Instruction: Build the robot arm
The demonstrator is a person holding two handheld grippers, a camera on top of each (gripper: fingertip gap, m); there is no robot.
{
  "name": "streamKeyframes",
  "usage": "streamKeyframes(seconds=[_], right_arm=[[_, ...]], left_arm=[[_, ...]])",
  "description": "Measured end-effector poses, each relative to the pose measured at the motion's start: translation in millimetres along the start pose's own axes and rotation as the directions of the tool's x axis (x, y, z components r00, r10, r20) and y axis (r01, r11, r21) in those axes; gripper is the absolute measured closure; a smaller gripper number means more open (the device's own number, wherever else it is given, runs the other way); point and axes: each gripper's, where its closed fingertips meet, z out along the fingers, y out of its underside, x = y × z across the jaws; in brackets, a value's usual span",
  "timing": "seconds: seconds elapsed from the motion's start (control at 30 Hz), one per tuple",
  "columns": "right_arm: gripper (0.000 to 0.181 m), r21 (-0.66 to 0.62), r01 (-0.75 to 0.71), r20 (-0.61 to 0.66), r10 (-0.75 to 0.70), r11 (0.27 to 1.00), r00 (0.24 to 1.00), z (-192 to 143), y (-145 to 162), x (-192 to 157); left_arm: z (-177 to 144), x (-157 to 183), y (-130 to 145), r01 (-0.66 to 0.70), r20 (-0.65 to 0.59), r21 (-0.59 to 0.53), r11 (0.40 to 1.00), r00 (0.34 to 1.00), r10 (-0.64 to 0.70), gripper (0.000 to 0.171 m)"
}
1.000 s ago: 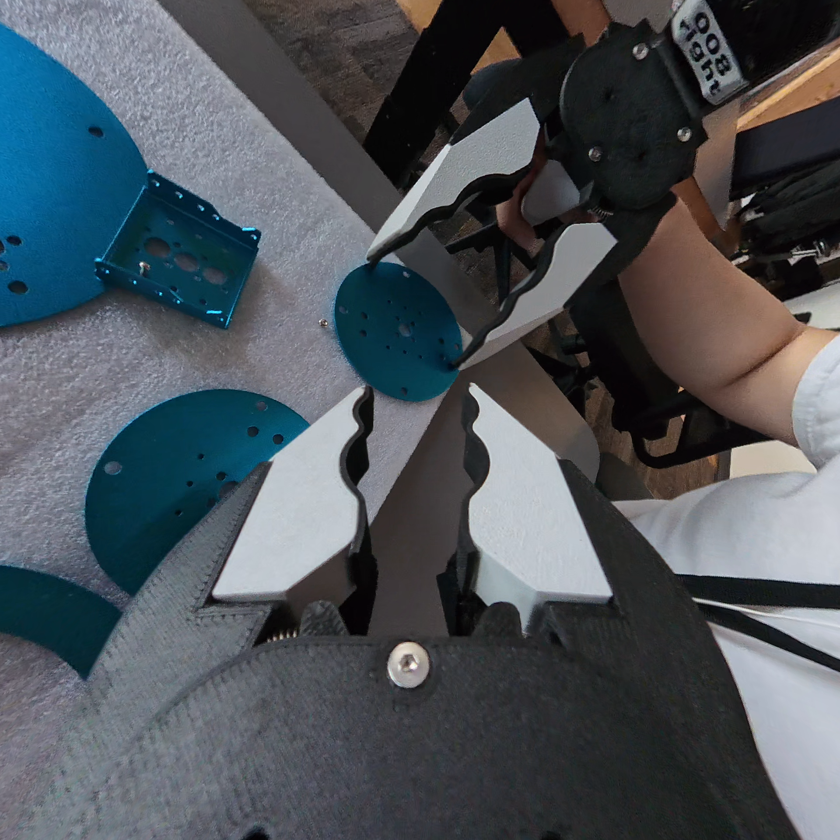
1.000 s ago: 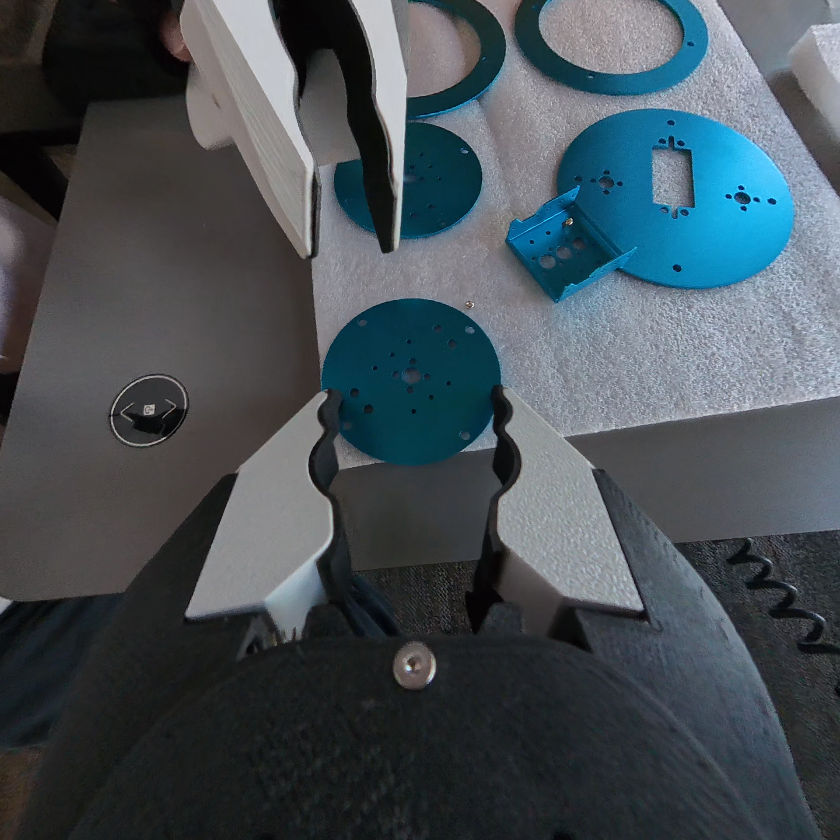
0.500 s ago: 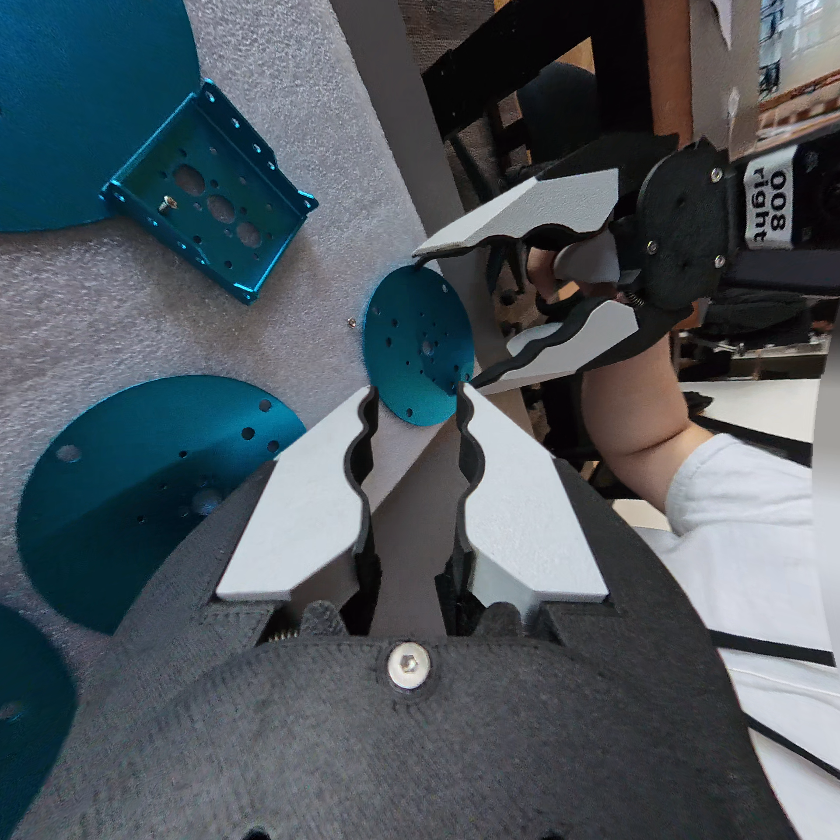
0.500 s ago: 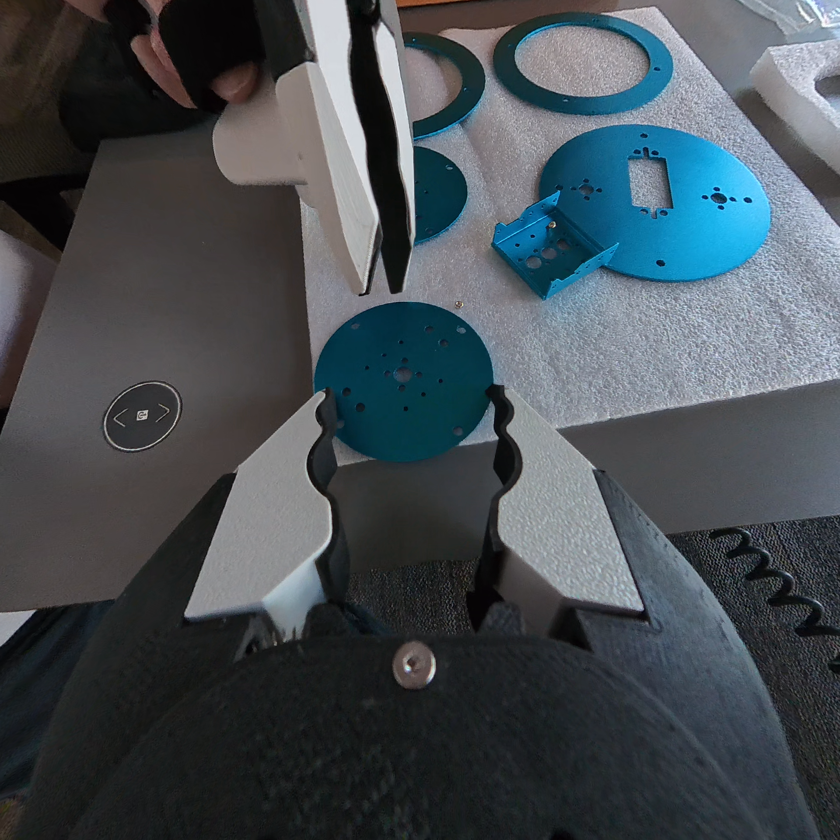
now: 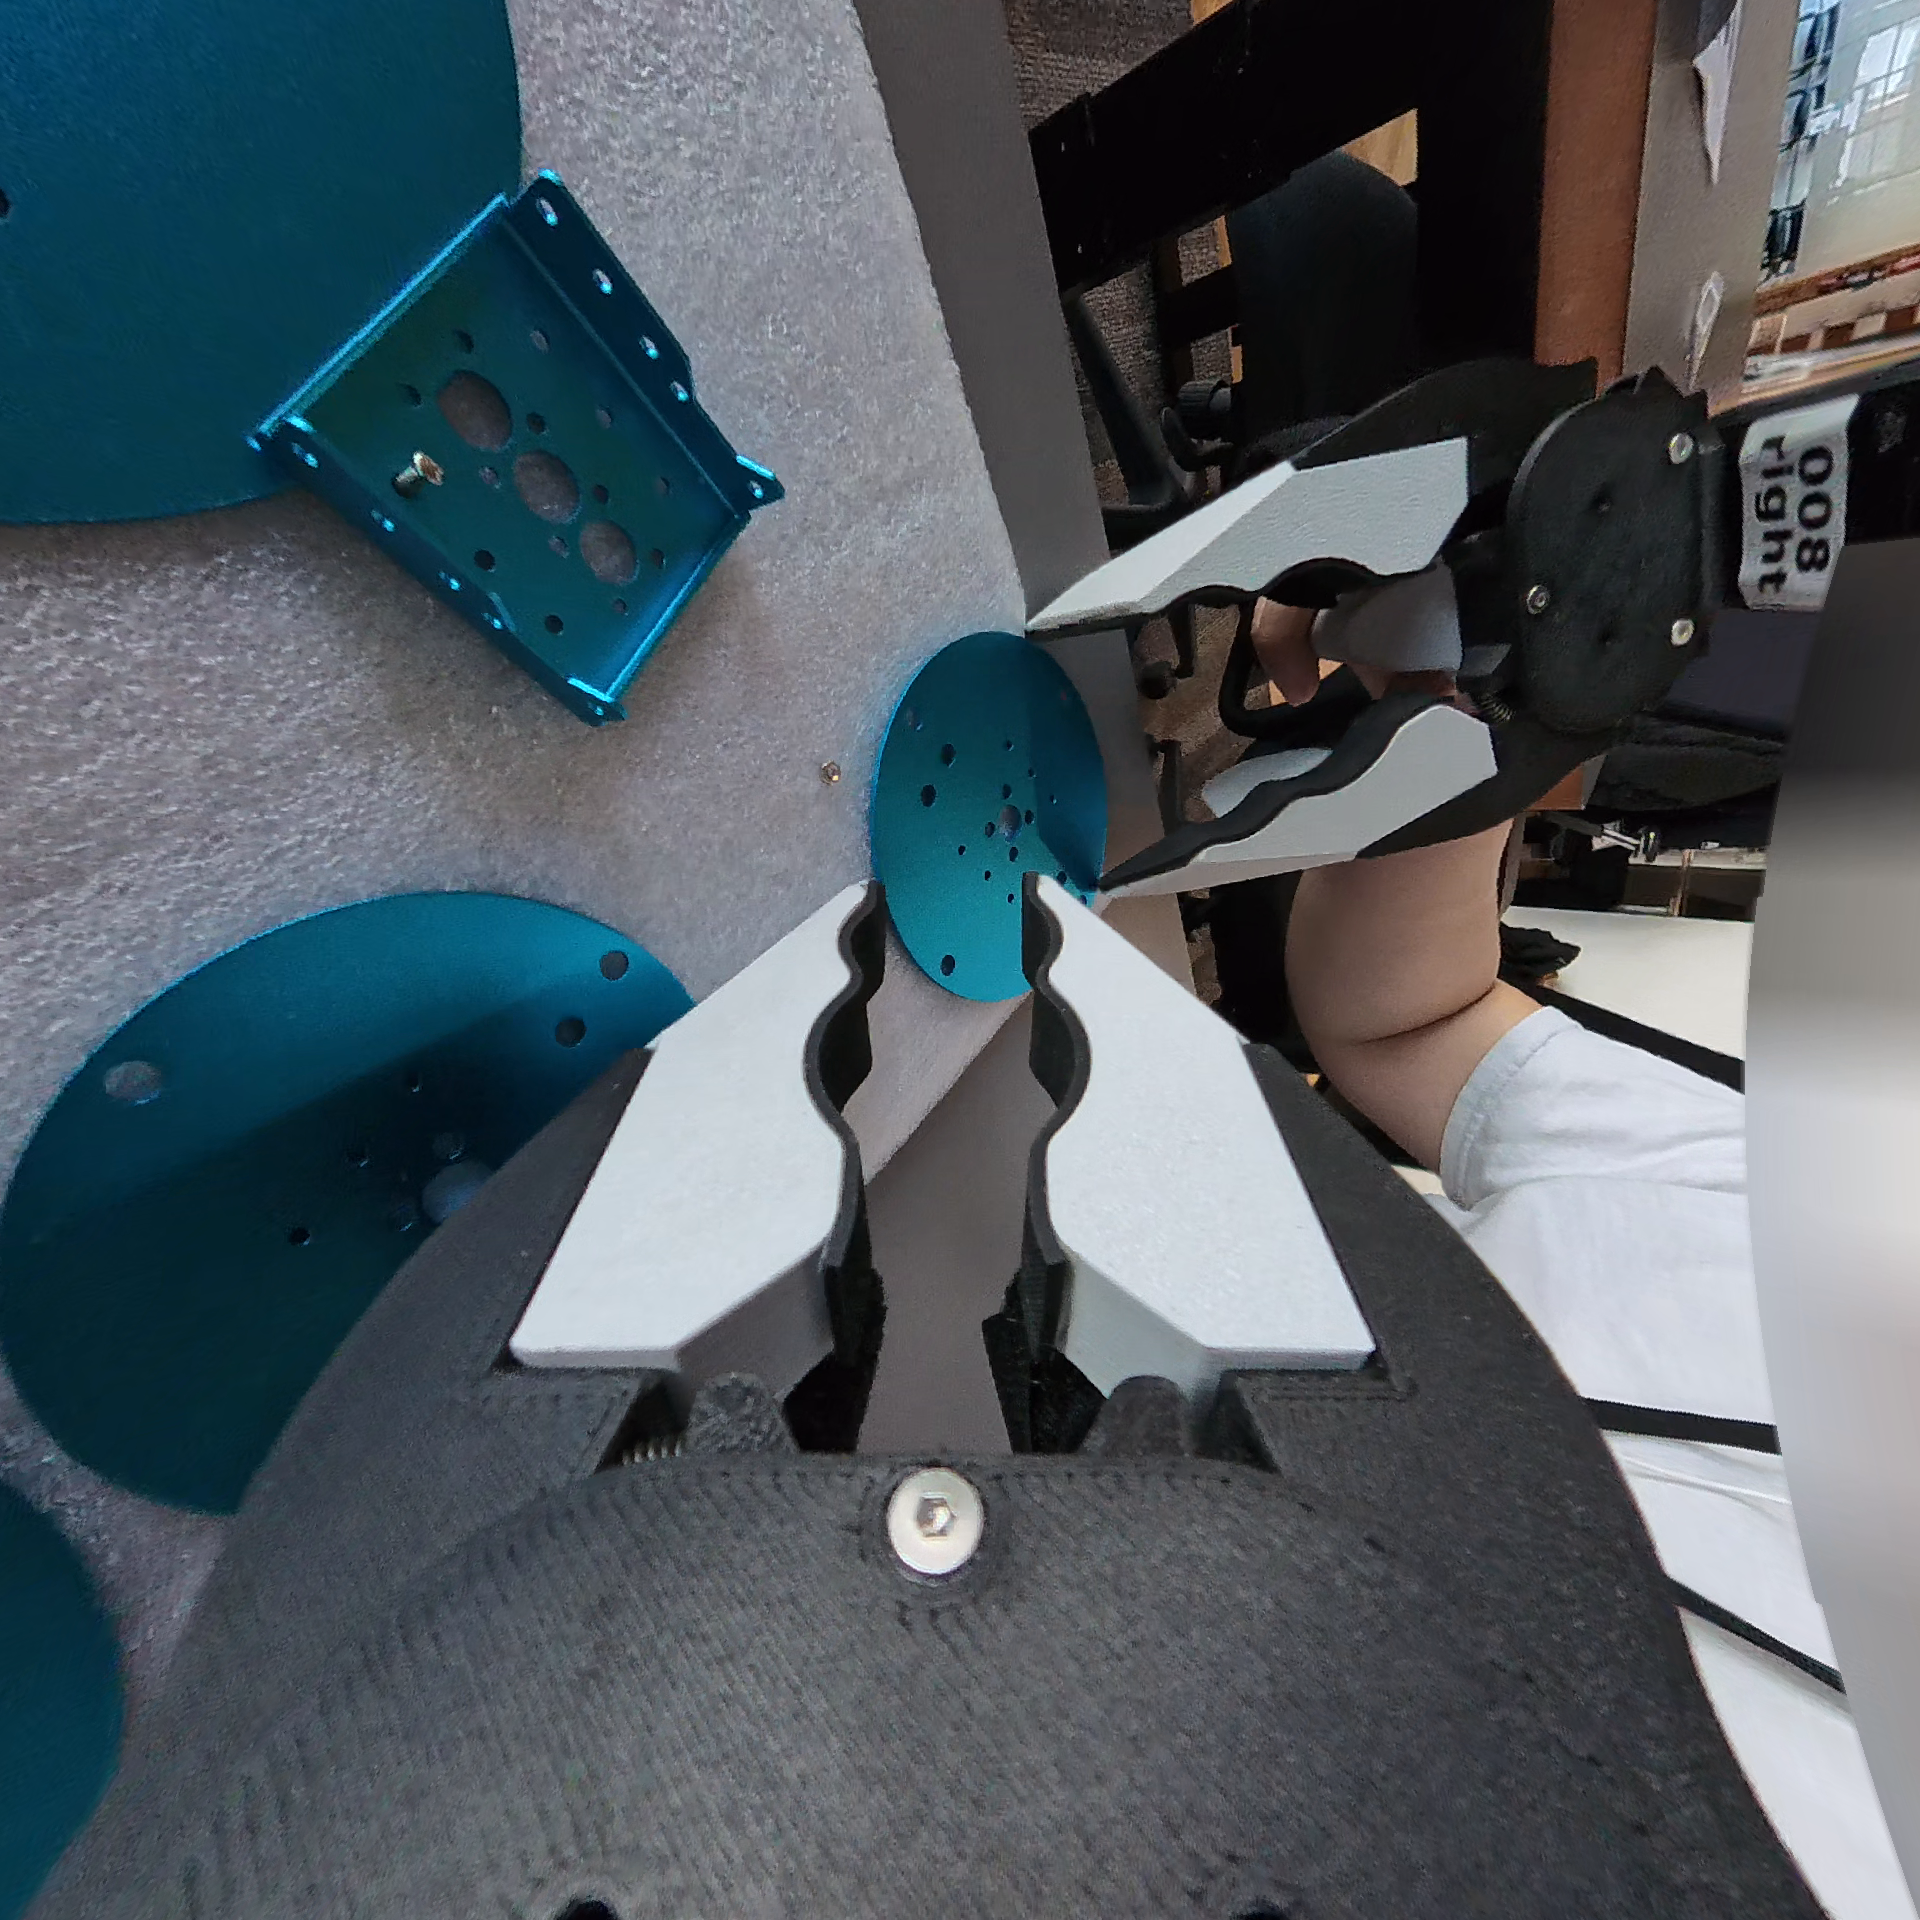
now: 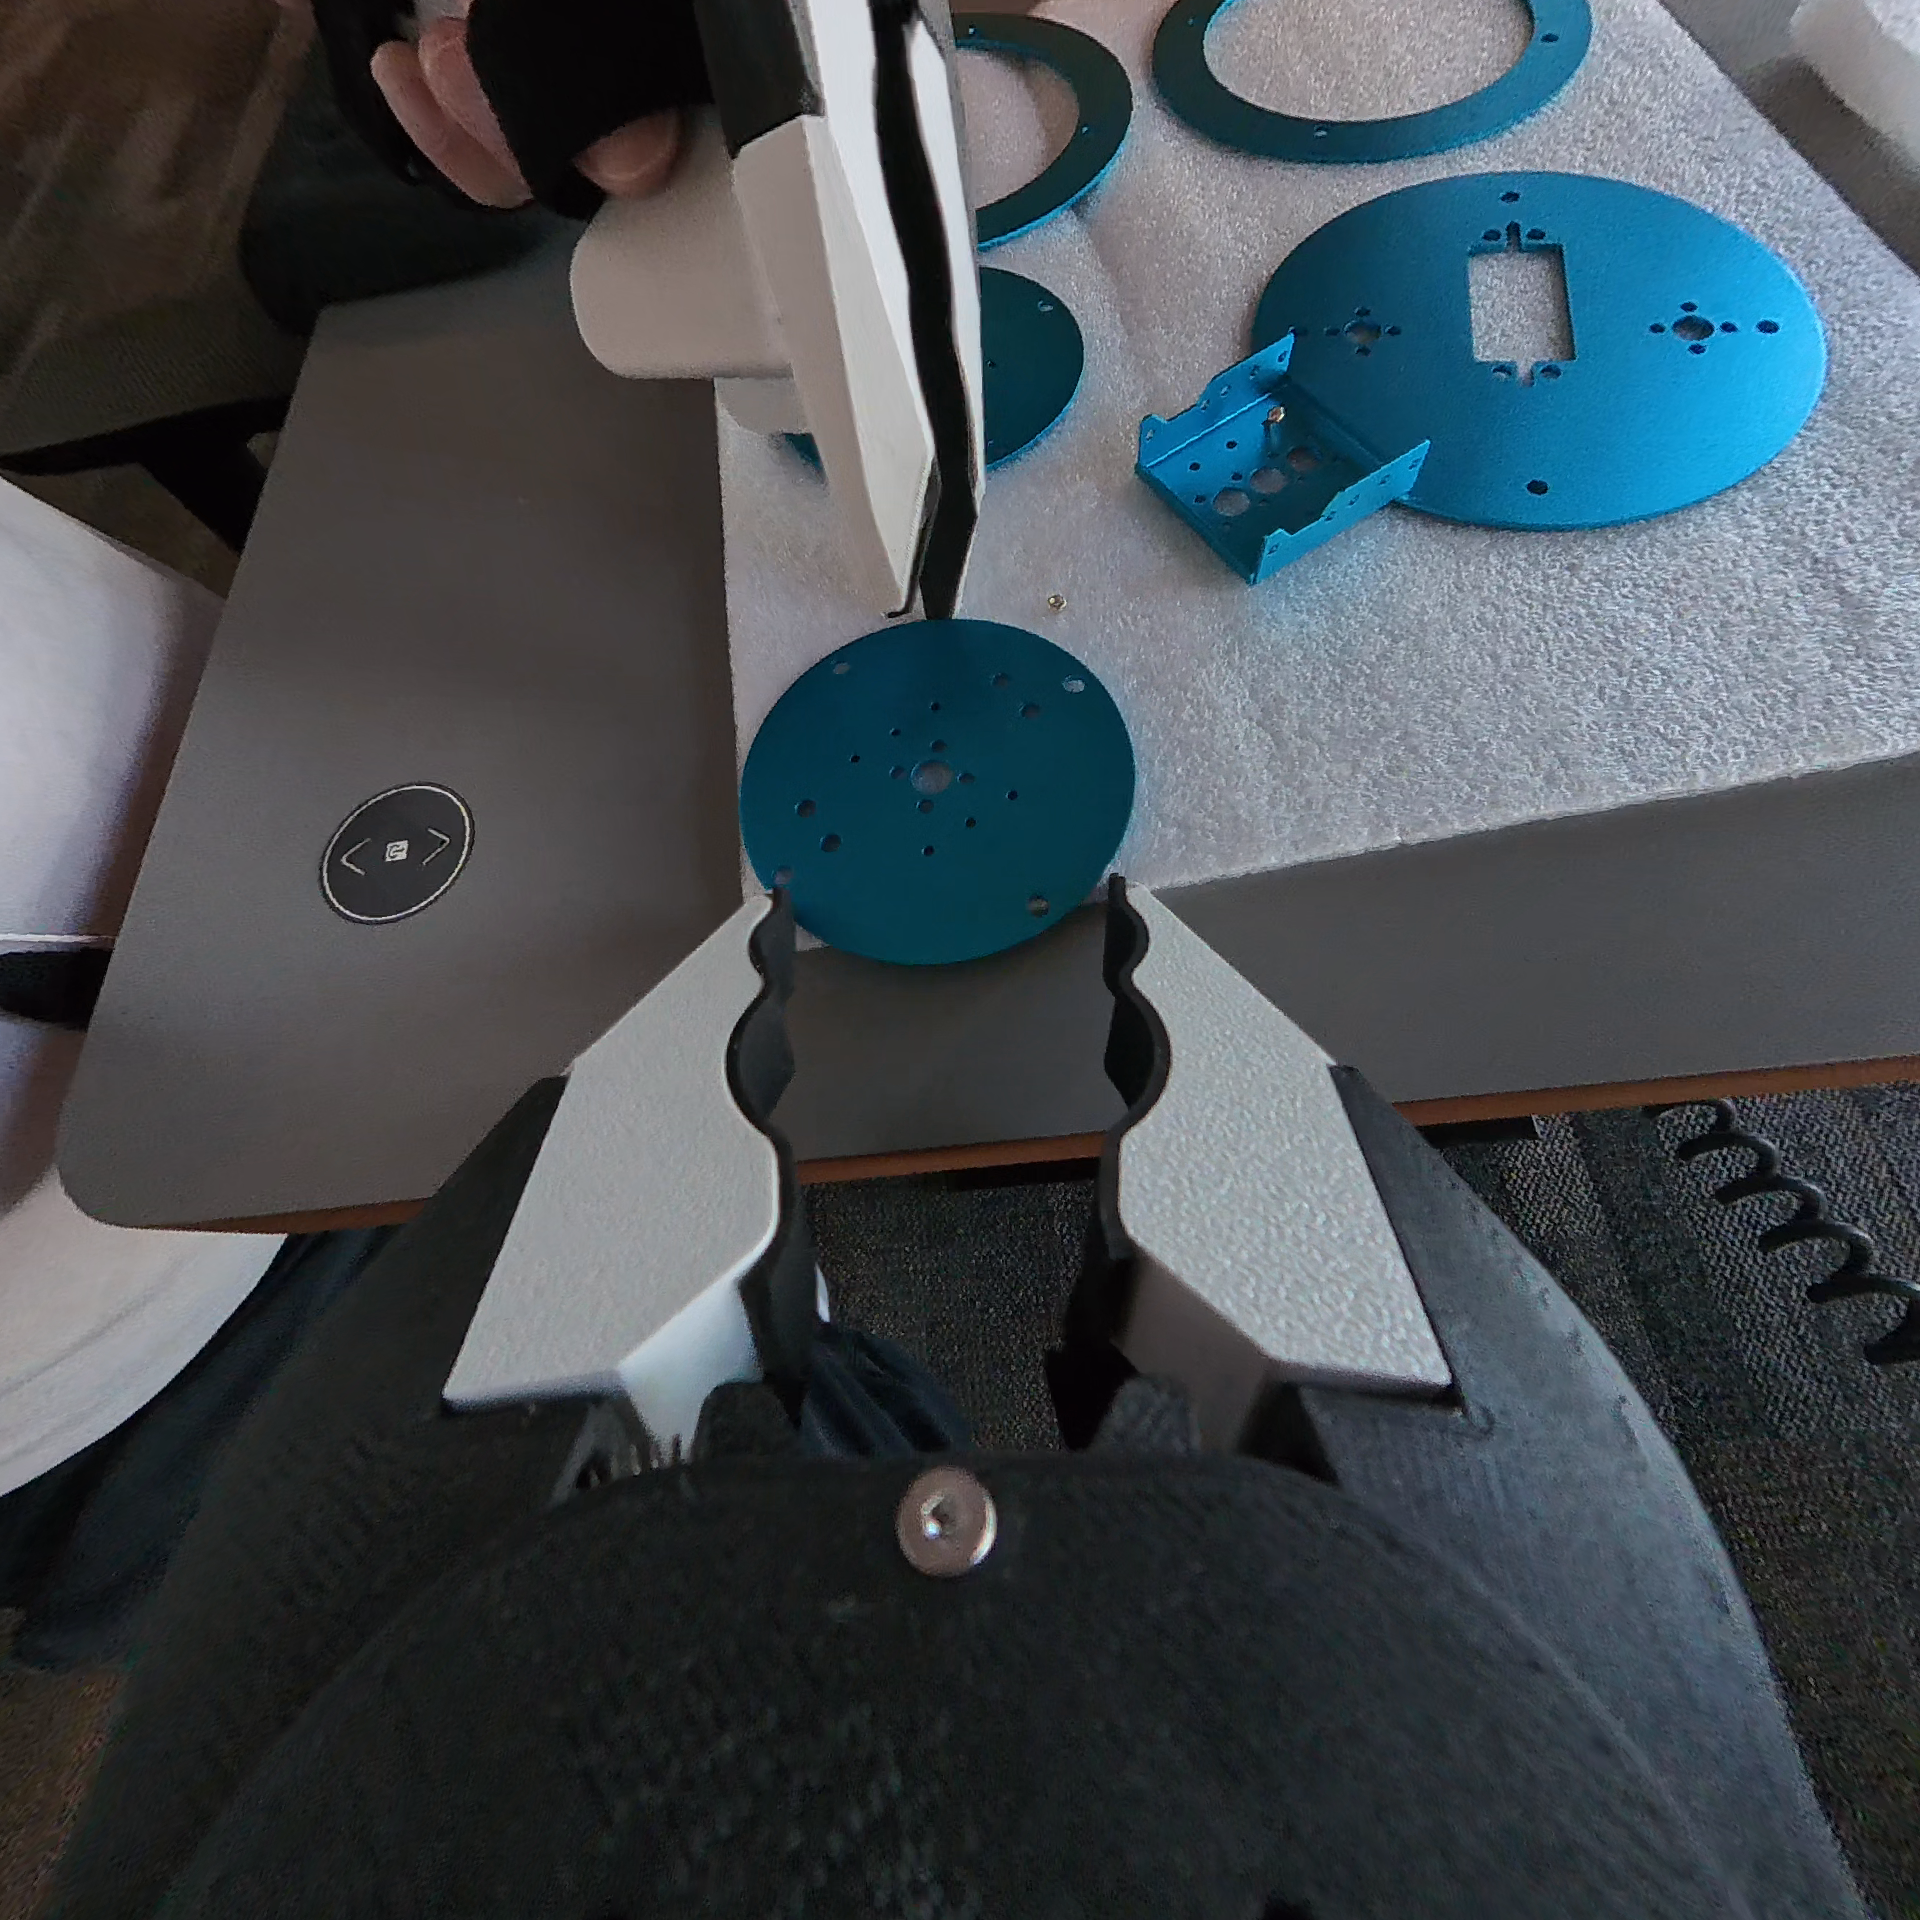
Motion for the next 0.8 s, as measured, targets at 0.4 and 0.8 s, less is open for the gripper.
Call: streamKeyframes(seconds=[0.4, 0.8], right_arm=[[0.130, 0.115, 0.123, -0.130, -0.108, 0.986, 0.986, -7.9, -2.7, 2.1], [0.155, 0.166, 0.296, -0.221, -0.257, 0.941, 0.941, -8.7, -5.7, -3.6]], left_arm=[[-3.5, 8.2, -11.5, 0.100, -0.175, 0.108, 0.989, 0.981, -0.080, 0.145], [13.8, 24.5, 5.8, -0.071, -0.209, 0.039, 0.997, 0.975, 0.078, 0.169]])
